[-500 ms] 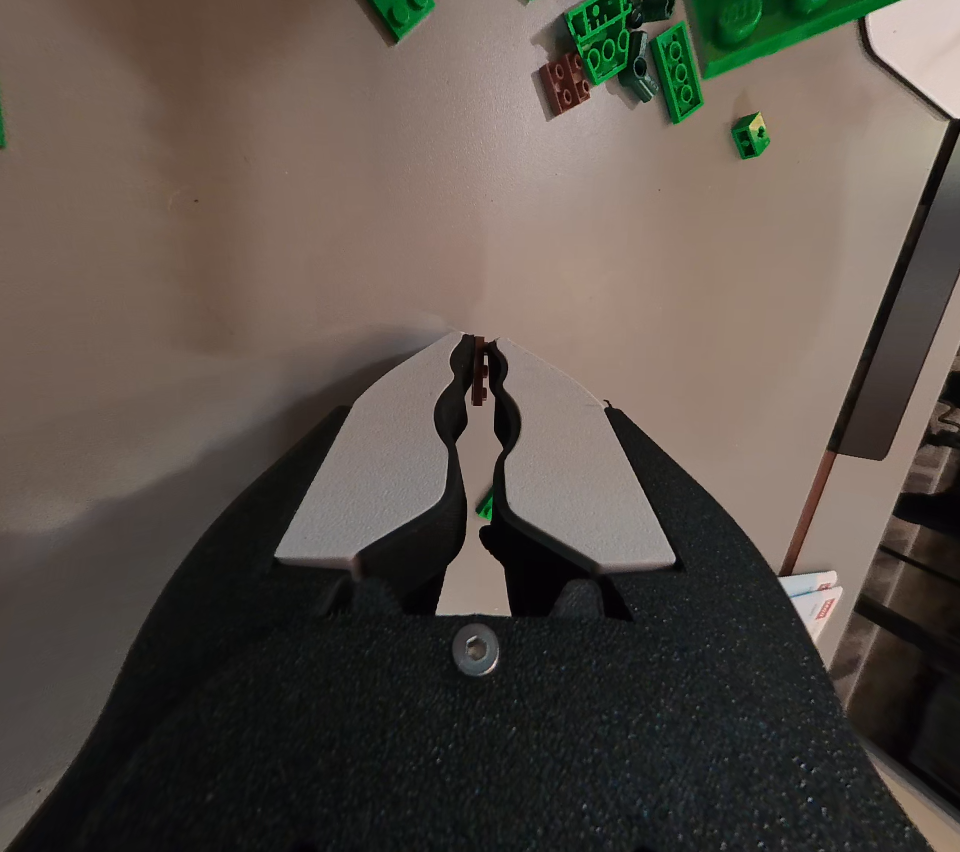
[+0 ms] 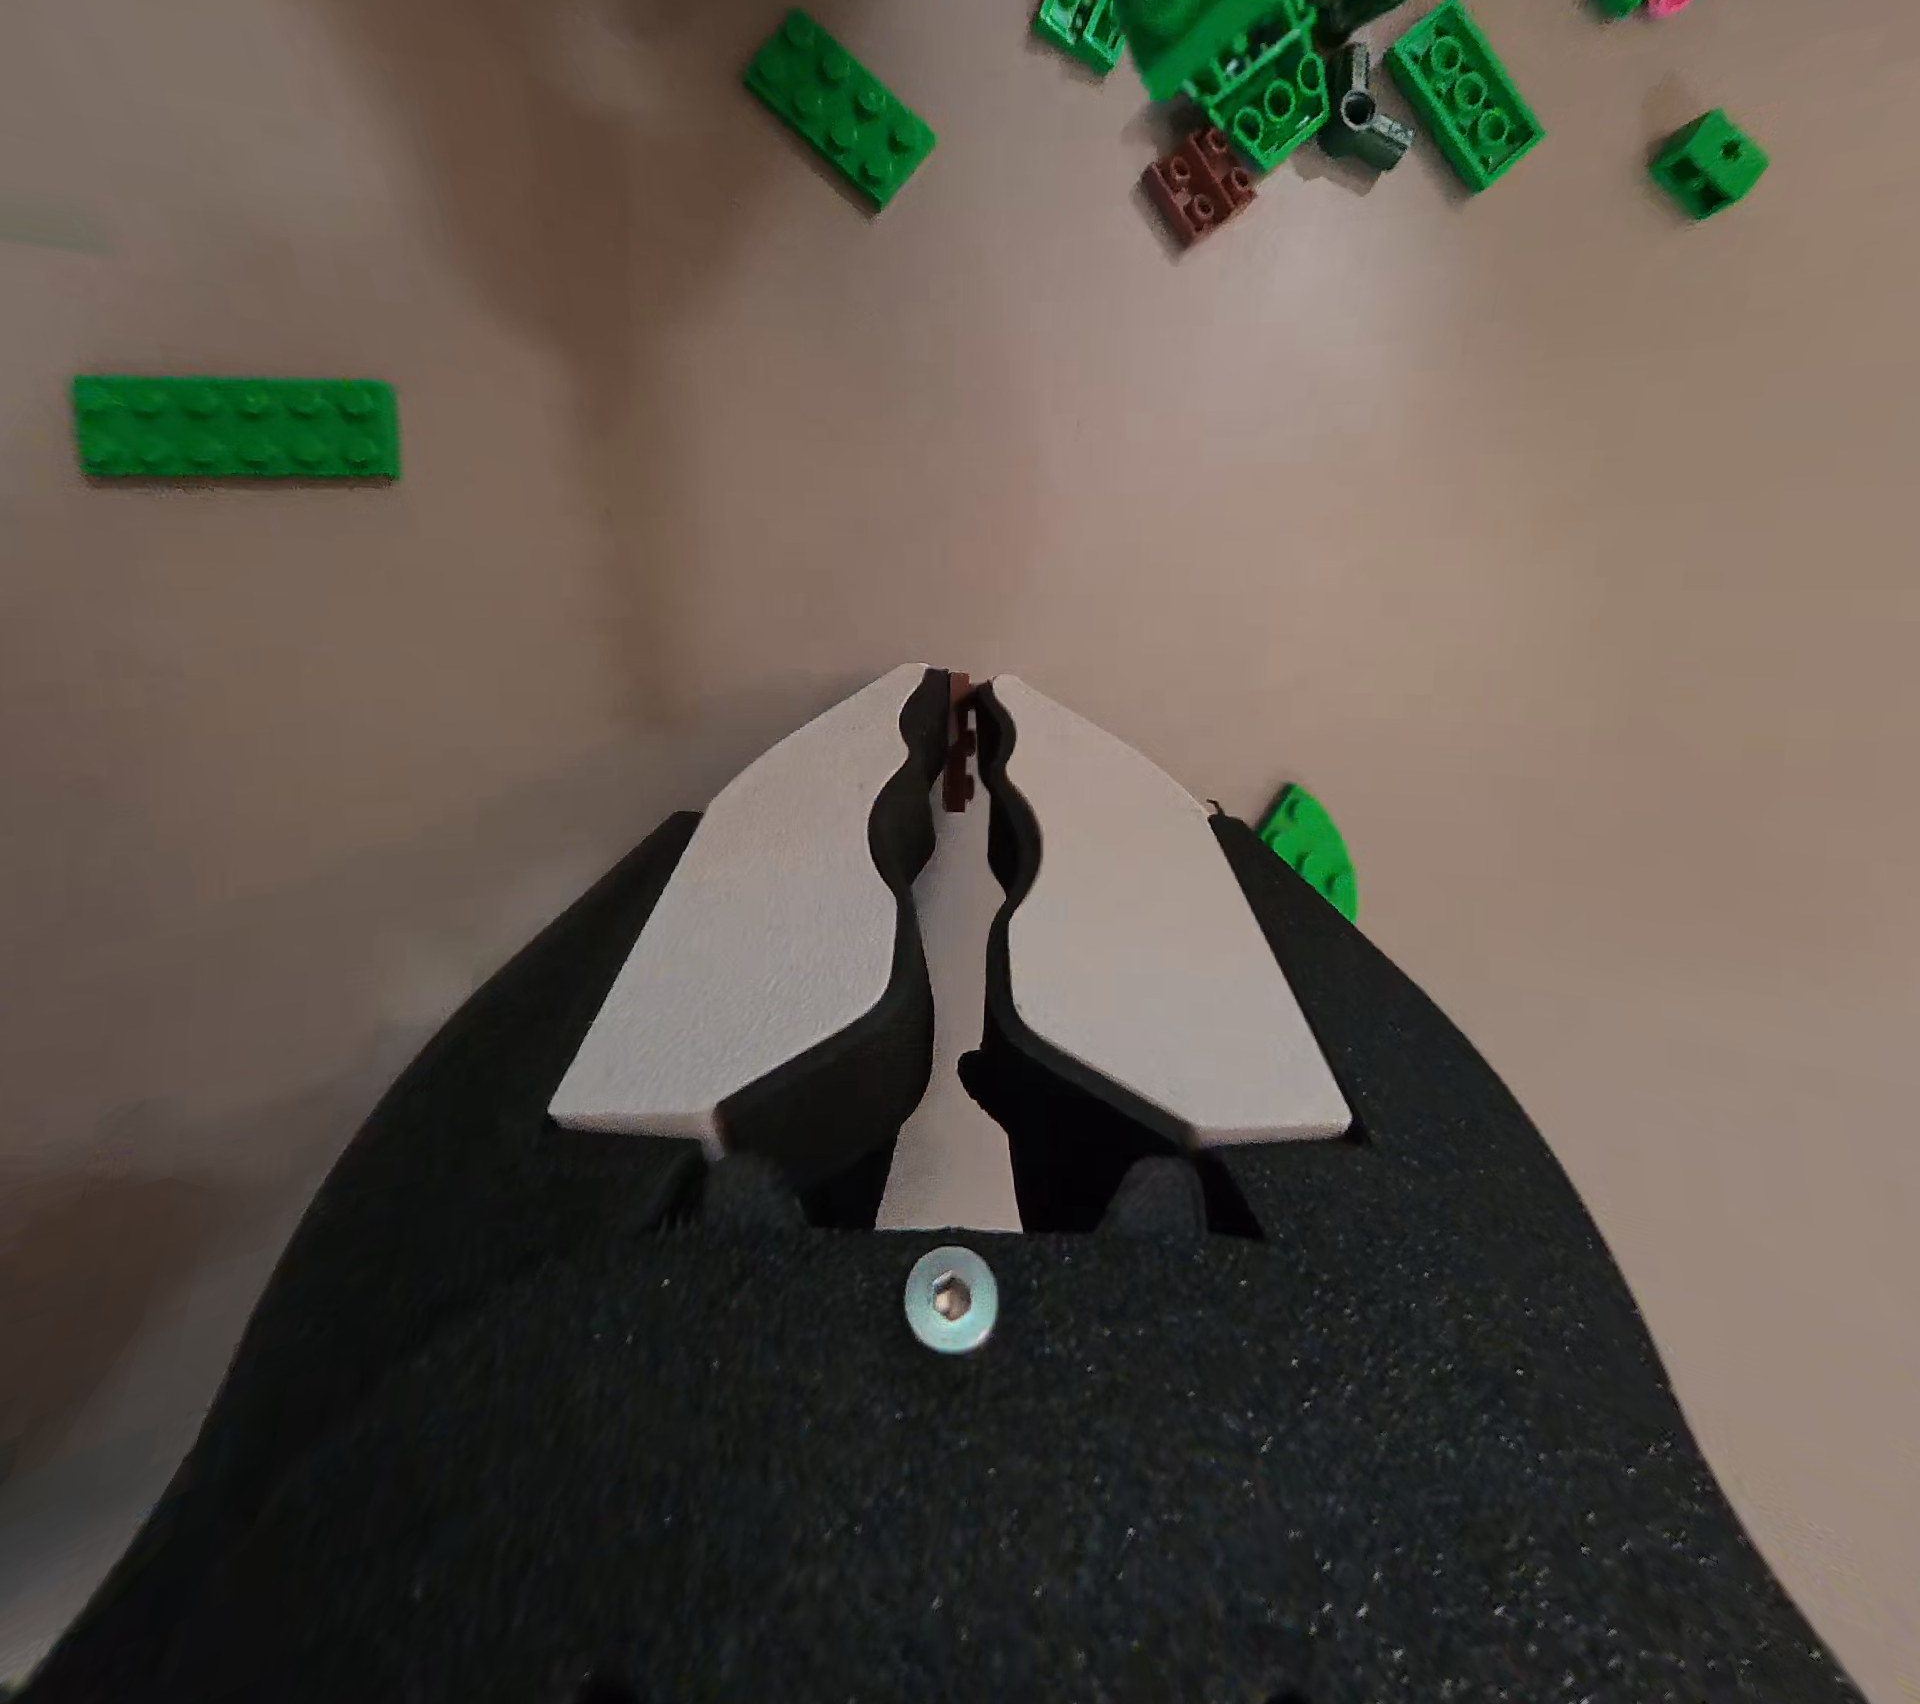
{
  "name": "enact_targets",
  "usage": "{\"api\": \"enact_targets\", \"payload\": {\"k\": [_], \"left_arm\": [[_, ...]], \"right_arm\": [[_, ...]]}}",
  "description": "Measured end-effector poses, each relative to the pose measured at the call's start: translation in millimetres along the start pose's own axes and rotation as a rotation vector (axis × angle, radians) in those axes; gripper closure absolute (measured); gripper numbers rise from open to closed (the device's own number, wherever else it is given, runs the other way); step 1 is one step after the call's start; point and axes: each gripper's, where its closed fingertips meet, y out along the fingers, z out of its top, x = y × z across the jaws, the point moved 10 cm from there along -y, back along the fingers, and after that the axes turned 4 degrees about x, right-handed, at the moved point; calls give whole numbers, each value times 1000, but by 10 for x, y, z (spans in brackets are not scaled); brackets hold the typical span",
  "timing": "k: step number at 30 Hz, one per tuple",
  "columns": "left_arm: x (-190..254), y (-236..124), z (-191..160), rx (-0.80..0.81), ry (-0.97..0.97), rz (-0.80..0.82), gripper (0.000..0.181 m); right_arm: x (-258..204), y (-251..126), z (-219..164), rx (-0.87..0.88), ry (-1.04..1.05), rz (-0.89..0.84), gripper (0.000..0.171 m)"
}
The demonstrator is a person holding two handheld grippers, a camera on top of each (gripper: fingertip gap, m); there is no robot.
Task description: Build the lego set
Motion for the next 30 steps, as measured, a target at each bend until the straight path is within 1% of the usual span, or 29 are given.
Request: {"api": "enact_targets", "payload": {"k": [5, 13, 15, 18, 20, 23, 25, 27, 30], "left_arm": [[5, 13, -10, -12, 5, 1, 174], [-2, 23, -24, -26, 1, 4, 174], [-2, 25, -27, -29, 0, 4, 174], [-2, 28, -28, -31, 0, 7, 174], [1, 26, -26, -33, 4, 9, 174], [-2, 14, -17, -30, 9, 17, 174], [0, 3, -5, -23, 9, 19, 174], [5, -3, 4, -19, 12, 20, 174], [8, 3, -2, -22, 13, 18, 174]], "right_arm": [[54, -70, -110, 134, 103, 104, 166], [89, 37, -226, 87, 190, 174, 166], [99, 47, -215, 100, 211, 181, 161], [110, 4, -231, 86, 213, 150, 152], [114, -71, -258, 81, 219, 119, 152], [82, -136, -292, 80, 295, 121, 152], [30, -122, -306, 82, 315, 109, 152], [-19, -95, -341, 43, 328, 66, 149], [-63, -105, -336, 68, 376, 7, 149]]}}
